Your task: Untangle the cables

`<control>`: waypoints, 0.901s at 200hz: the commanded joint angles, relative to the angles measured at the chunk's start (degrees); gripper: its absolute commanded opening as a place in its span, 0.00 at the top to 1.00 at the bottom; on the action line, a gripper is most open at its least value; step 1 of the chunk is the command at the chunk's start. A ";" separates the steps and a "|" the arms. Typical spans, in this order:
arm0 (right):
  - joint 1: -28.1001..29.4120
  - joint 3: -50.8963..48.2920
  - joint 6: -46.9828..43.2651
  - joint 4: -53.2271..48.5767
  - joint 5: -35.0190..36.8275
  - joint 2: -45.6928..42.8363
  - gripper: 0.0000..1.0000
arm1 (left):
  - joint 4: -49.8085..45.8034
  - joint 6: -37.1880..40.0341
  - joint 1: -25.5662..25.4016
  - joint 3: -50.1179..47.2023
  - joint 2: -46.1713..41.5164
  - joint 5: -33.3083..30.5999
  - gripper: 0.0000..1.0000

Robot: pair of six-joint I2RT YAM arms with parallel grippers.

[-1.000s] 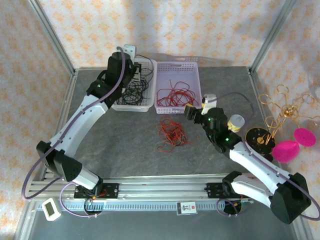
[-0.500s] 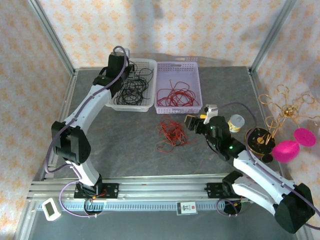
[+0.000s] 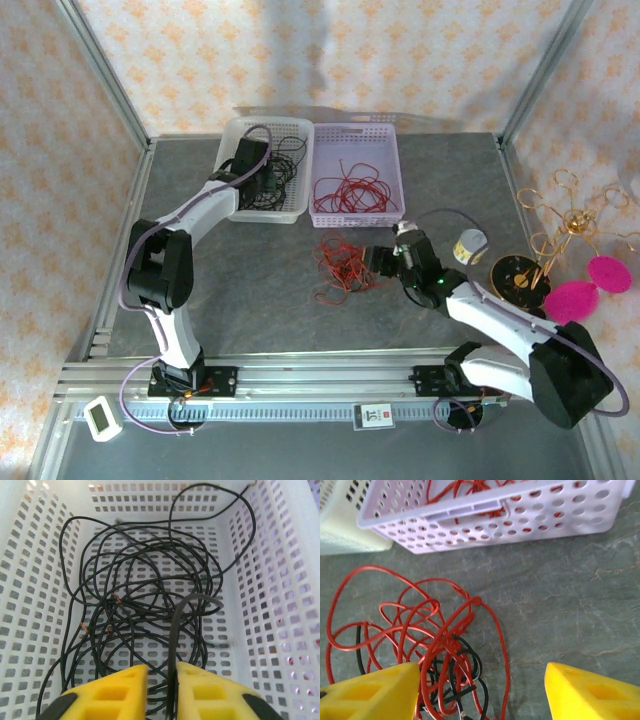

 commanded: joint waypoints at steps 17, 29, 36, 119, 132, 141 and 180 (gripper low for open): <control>1.73 4.47 -1.92 -2.22 -1.53 0.71 0.39 | 2.48 -2.88 0.35 -3.66 -7.49 0.78 0.55; 2.50 4.91 -2.86 -2.35 -2.57 0.55 0.39 | 2.46 -4.07 0.34 -5.65 -10.61 1.29 0.51; 3.25 5.24 -3.89 -2.17 -3.86 0.62 0.39 | 2.66 -4.69 0.35 -7.19 -12.63 1.74 0.49; 8.64 21.10 -12.89 -8.12 -1.50 14.61 0.39 | 9.27 -14.35 -1.14 -36.38 -38.93 17.92 0.48; 8.64 23.29 -11.49 -8.53 -3.34 17.15 0.39 | 9.19 -14.90 -2.51 -39.50 -42.00 18.54 0.48; 8.64 25.37 -9.87 -9.80 -3.51 19.32 0.38 | 9.44 -15.75 -3.38 -41.41 -43.68 18.99 0.48; 8.88 32.54 0.50 -15.37 -4.81 27.54 0.40 | 10.15 -17.07 -8.03 -45.92 -46.63 19.07 0.48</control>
